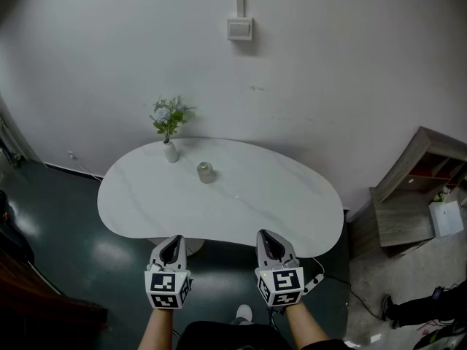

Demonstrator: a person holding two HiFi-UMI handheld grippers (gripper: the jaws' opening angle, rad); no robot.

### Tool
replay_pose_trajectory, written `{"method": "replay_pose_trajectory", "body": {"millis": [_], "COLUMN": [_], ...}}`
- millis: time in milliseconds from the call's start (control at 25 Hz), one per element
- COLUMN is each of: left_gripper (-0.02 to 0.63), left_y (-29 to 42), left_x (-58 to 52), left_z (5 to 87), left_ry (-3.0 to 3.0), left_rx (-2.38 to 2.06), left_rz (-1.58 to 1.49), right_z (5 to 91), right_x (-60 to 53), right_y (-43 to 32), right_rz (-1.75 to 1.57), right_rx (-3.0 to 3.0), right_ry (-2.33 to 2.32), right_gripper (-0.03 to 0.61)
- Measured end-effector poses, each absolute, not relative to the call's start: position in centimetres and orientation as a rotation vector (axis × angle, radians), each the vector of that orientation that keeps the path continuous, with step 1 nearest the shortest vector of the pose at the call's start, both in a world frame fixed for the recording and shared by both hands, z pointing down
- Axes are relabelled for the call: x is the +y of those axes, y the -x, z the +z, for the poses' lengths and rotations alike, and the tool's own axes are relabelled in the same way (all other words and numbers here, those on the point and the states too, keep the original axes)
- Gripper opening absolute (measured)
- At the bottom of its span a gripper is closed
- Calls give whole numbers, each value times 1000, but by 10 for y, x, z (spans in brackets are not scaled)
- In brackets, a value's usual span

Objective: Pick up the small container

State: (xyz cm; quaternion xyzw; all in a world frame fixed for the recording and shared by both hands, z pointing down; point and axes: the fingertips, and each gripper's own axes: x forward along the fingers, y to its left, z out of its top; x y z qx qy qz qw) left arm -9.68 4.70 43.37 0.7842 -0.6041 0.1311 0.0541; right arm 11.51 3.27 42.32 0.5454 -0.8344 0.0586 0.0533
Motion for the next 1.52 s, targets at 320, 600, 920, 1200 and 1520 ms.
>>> {"method": "replay_pose_trajectory", "body": {"millis": [320, 600, 920, 1200, 1520], "left_gripper": [12, 12, 12, 12, 12], "left_y": [90, 90, 95, 100, 110], "left_x": [42, 30, 8, -16, -50], "left_z": [431, 427, 433, 442, 456], "left_ry": [-2378, -2393, -2402, -2398, -2390], "left_rx": [-1853, -1858, -1835, -1799, -1755], "left_rz": [424, 413, 390, 376, 384], "right_z": [422, 425, 427, 433, 441], "right_x": [23, 15, -1, -21, -52], "right_y": [-121, -120, -117, -112, -97], "right_rz": [185, 181, 169, 180, 197], "right_rx": [-2558, -2555, -2526, -2492, -2459], "right_ry": [-1633, -1626, -1651, -1661, -1656], "right_gripper": [67, 67, 67, 67, 67]}}
